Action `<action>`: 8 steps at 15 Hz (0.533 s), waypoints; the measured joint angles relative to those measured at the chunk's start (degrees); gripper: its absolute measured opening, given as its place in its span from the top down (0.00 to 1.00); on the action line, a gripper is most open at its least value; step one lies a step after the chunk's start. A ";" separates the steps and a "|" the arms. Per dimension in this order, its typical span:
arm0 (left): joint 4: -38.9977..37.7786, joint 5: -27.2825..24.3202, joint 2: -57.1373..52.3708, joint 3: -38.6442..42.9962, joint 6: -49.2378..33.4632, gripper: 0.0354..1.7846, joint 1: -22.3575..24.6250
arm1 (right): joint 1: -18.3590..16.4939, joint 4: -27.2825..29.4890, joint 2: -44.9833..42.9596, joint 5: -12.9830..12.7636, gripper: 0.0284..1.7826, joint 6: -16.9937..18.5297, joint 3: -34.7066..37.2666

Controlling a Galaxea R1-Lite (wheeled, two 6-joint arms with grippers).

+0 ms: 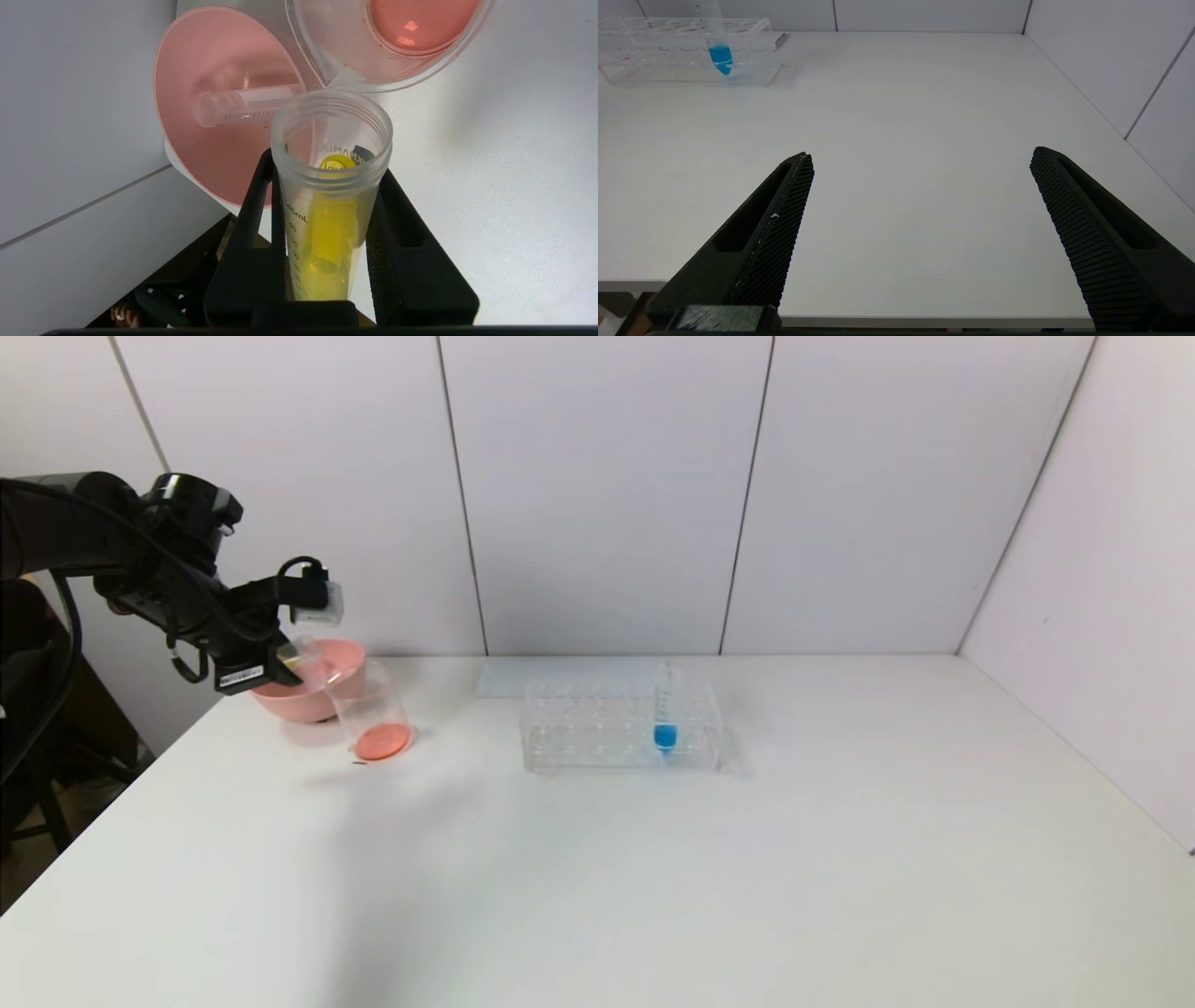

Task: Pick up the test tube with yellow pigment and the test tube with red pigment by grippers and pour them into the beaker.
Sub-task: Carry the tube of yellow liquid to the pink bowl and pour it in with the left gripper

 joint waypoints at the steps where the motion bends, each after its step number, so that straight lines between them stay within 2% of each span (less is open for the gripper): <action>1: 0.00 0.13 0.05 0.00 0.00 0.74 -0.17 | 0.00 0.00 0.00 0.00 0.05 0.00 0.00; 8: -0.61 4.77 0.44 -0.04 1.85 0.74 -1.12 | 0.00 0.00 0.00 0.00 0.05 0.00 0.00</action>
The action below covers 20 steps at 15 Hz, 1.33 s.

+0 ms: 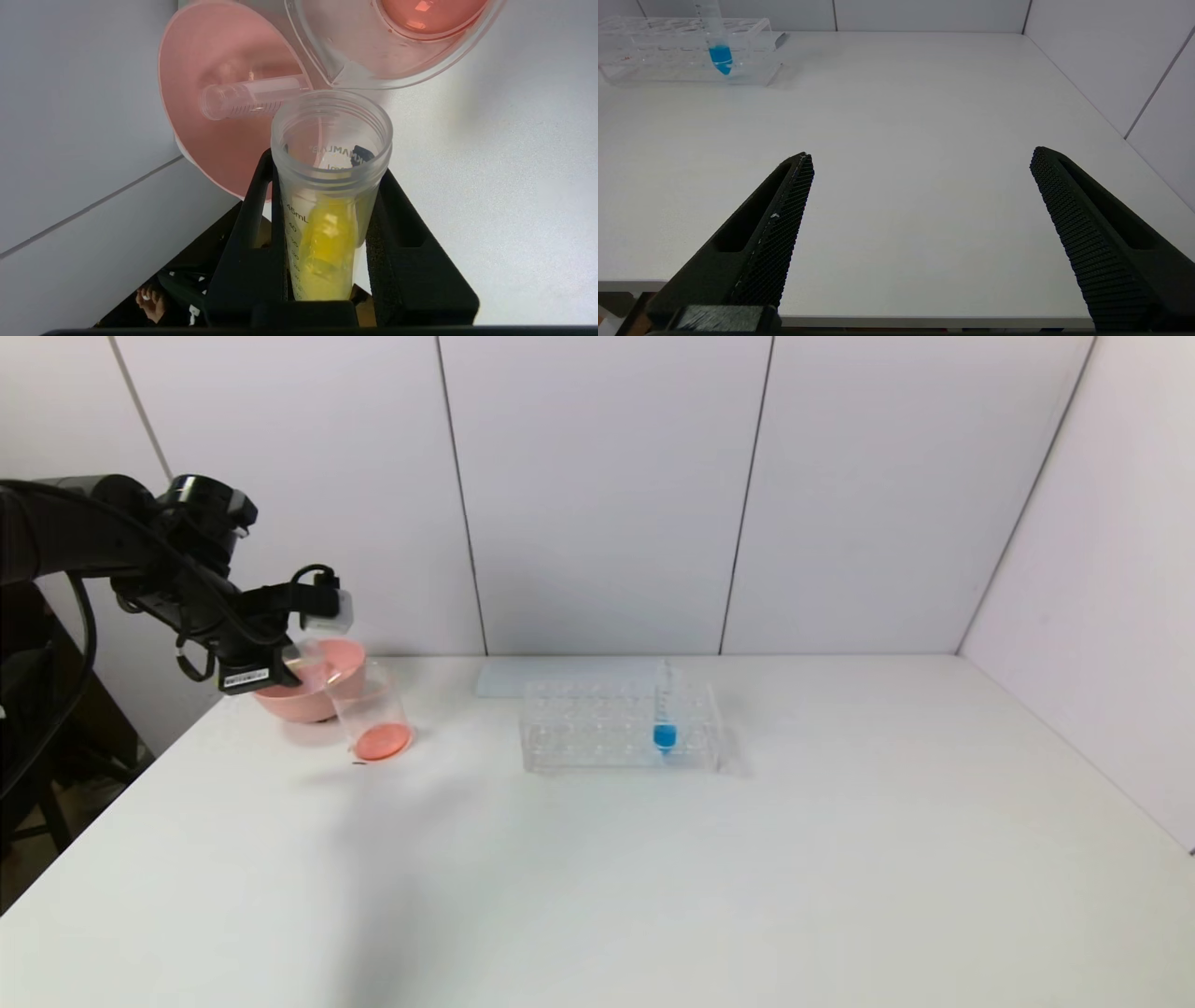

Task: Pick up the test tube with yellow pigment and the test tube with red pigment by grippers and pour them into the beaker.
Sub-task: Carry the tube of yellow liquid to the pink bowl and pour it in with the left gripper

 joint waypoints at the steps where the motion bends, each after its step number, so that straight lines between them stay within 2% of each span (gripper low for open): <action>1: -0.07 0.71 0.02 0.00 0.10 0.74 -0.15 | 0.00 0.02 0.00 -0.01 0.05 0.00 0.00; 10: -0.44 6.49 0.09 0.00 0.16 0.74 -2.54 | 0.00 0.00 0.00 0.00 0.05 0.00 0.00; 15: -1.07 7.14 0.27 0.00 0.16 0.74 -3.07 | 0.00 0.00 0.00 -0.01 0.05 0.00 0.00; 20: -1.07 10.18 0.35 0.00 0.22 0.74 -3.89 | 0.02 0.00 0.00 0.00 0.05 -0.02 0.00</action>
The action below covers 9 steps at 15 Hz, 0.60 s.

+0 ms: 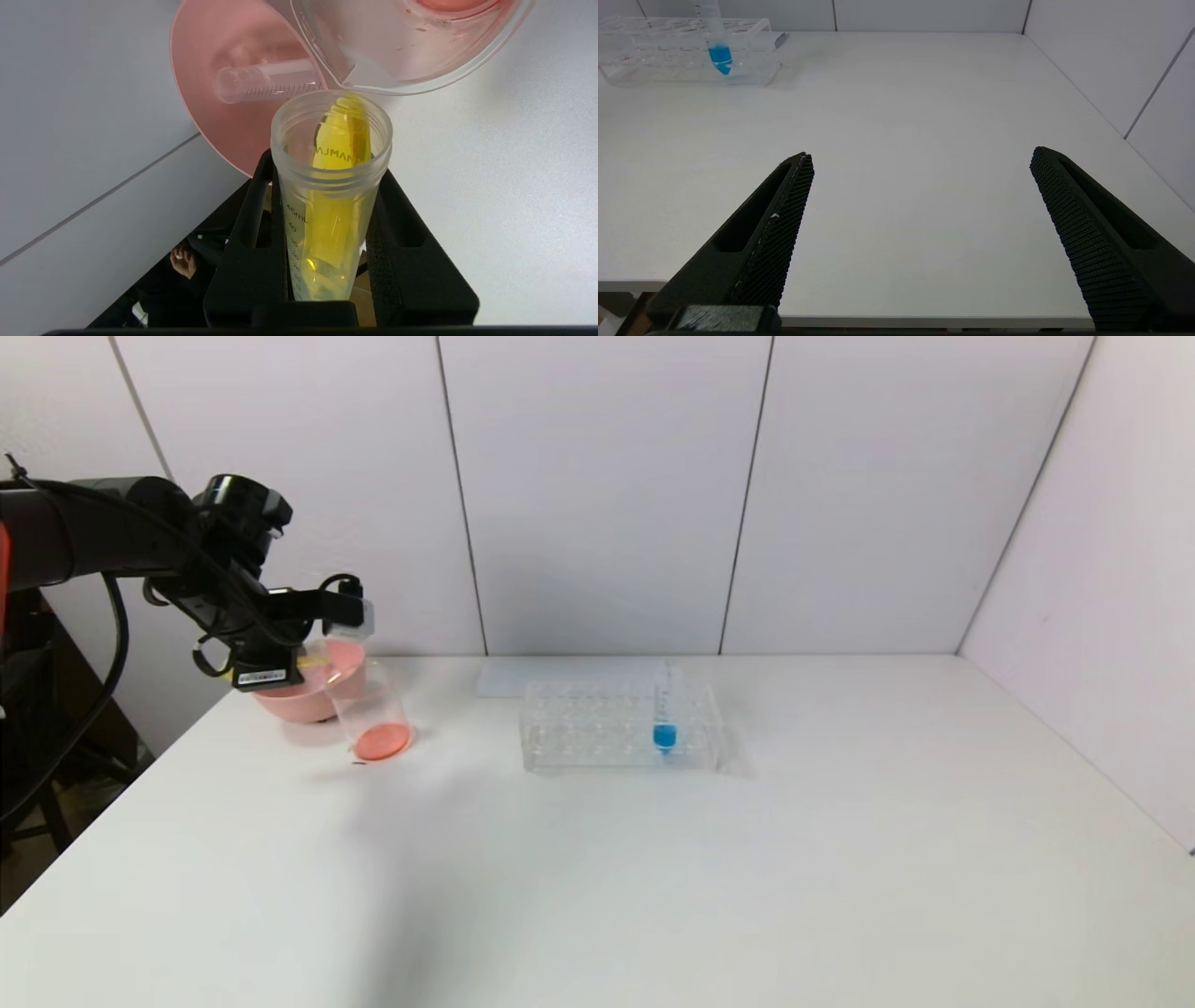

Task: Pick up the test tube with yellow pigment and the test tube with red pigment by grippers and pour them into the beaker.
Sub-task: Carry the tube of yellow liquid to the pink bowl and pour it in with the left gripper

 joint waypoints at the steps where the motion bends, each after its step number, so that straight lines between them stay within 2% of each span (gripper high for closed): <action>1: 0.00 0.30 -0.05 0.00 0.00 0.74 -0.06 | -0.02 0.00 0.00 -0.04 0.05 0.02 0.00; 9: 0.00 3.06 0.00 0.00 -0.02 0.74 -1.38 | -0.02 0.00 0.00 -0.01 0.05 0.02 0.00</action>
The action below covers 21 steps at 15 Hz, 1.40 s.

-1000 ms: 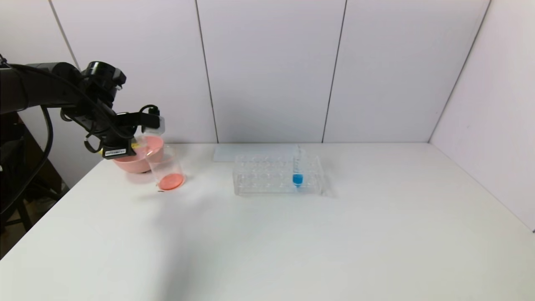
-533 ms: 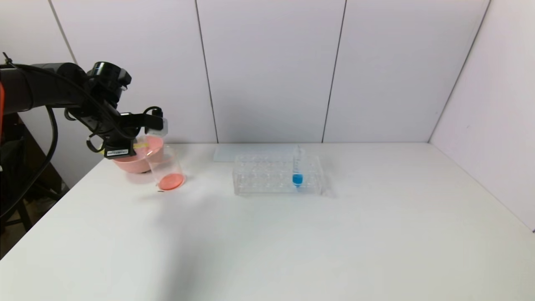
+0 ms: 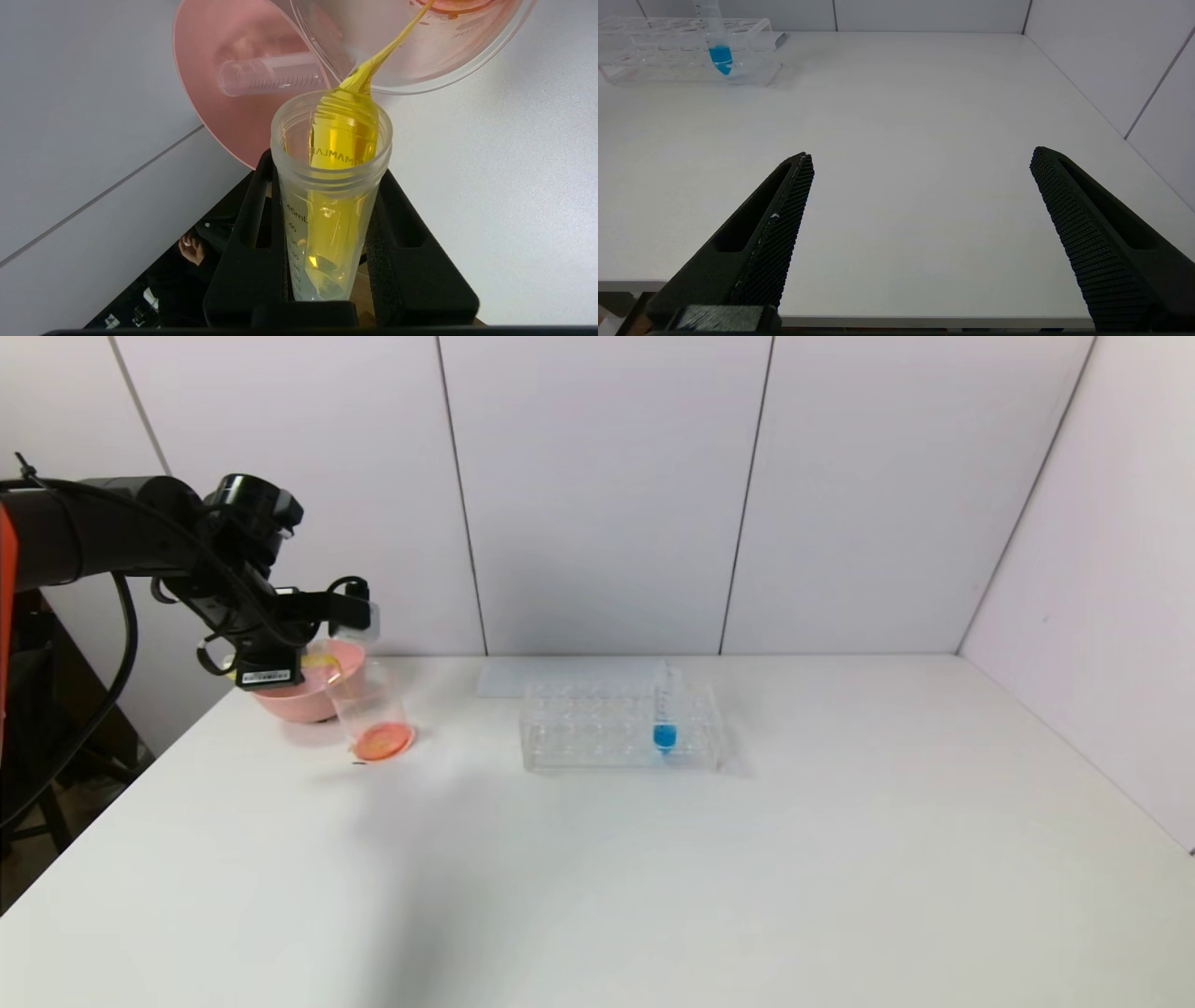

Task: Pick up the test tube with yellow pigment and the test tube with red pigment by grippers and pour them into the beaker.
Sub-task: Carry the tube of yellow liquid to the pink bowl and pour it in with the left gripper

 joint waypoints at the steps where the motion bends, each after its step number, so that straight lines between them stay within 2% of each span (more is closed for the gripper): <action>1: 0.00 0.02 0.00 0.00 0.00 0.74 -0.11 | 0.00 0.00 0.00 0.01 0.05 0.00 0.00; 14: -0.02 4.57 -0.18 0.00 0.00 0.74 -1.62 | 0.00 0.00 0.00 0.04 0.05 -0.02 0.00; 21: -0.09 4.83 -0.20 0.00 -0.04 0.74 -1.84 | 0.00 0.00 0.00 0.01 0.05 0.00 0.00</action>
